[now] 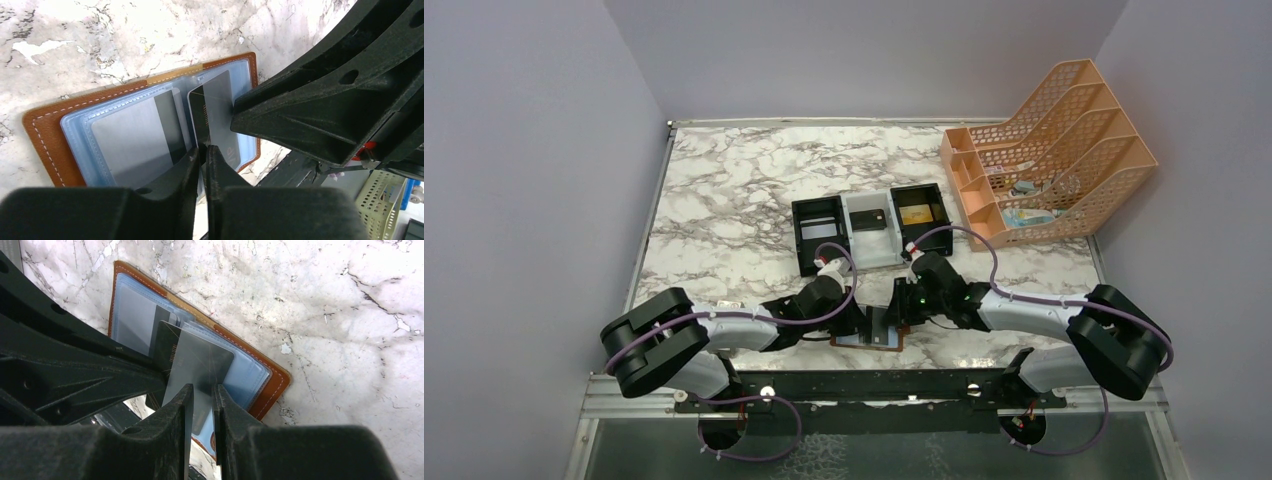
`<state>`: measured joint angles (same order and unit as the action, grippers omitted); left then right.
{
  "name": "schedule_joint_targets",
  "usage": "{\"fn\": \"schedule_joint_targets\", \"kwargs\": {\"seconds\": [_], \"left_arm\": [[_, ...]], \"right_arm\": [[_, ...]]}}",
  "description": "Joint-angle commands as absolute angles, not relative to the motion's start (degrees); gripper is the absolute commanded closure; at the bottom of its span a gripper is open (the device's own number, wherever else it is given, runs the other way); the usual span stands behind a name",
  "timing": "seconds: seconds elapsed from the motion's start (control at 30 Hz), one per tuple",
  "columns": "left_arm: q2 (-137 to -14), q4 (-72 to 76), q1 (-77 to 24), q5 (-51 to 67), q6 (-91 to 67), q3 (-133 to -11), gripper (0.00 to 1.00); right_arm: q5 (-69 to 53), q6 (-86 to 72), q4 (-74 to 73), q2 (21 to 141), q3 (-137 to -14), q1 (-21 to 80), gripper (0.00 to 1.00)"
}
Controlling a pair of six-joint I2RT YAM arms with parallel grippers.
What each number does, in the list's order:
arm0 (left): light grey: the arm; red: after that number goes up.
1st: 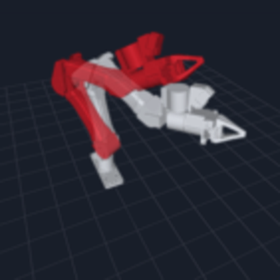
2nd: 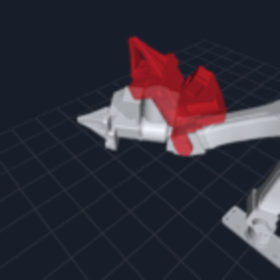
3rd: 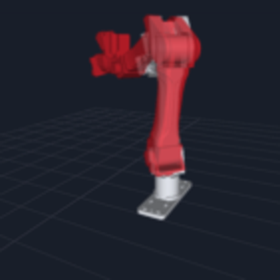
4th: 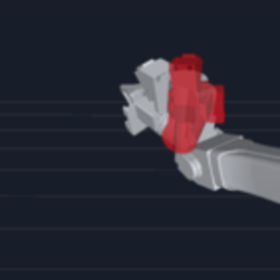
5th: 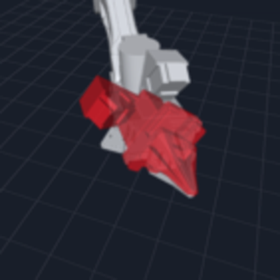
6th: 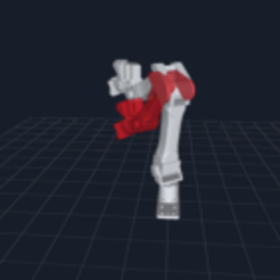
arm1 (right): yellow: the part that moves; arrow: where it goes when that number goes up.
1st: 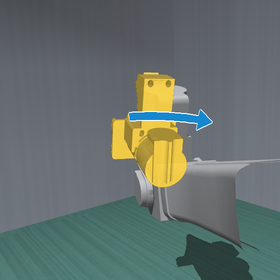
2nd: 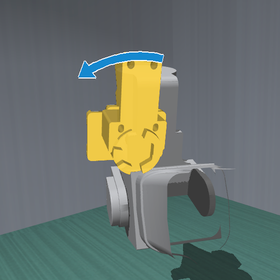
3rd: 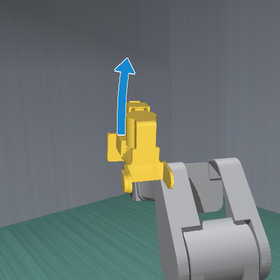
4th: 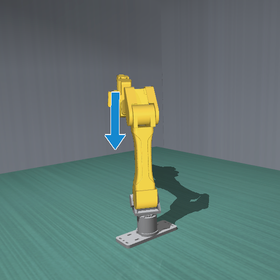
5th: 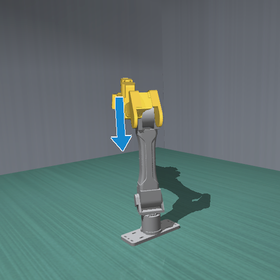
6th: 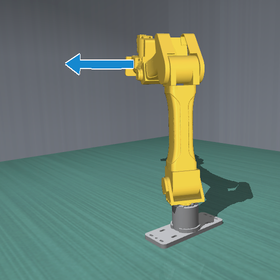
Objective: Take the credit cards out of the card holder
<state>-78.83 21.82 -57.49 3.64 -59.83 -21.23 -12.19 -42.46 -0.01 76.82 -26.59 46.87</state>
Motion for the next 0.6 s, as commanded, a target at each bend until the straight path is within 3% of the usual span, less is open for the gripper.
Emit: {"fn": "schedule_joint_targets", "kwargs": {"seconds": [0.0, 0.1, 0.57], "left_arm": [[-79.3, 23.0, -57.7, 4.8, -59.2, -22.5, 0.93], [-78.8, 22.9, -57.7, 4.5, -58.7, -22.2, 1.00], [-71.1, 12.9, -57.4, -0.9, -56.9, -23.7, 1.00]], "right_arm": [[-8.2, -42.0, -2.3, 77.9, -24.9, 47.1, 0.78], [-7.6, -41.9, -2.6, 77.3, -25.0, 47.0, 0.78], [-6.7, -38.0, -5.0, 72.1, -27.6, 47.1, 0.78]]}}
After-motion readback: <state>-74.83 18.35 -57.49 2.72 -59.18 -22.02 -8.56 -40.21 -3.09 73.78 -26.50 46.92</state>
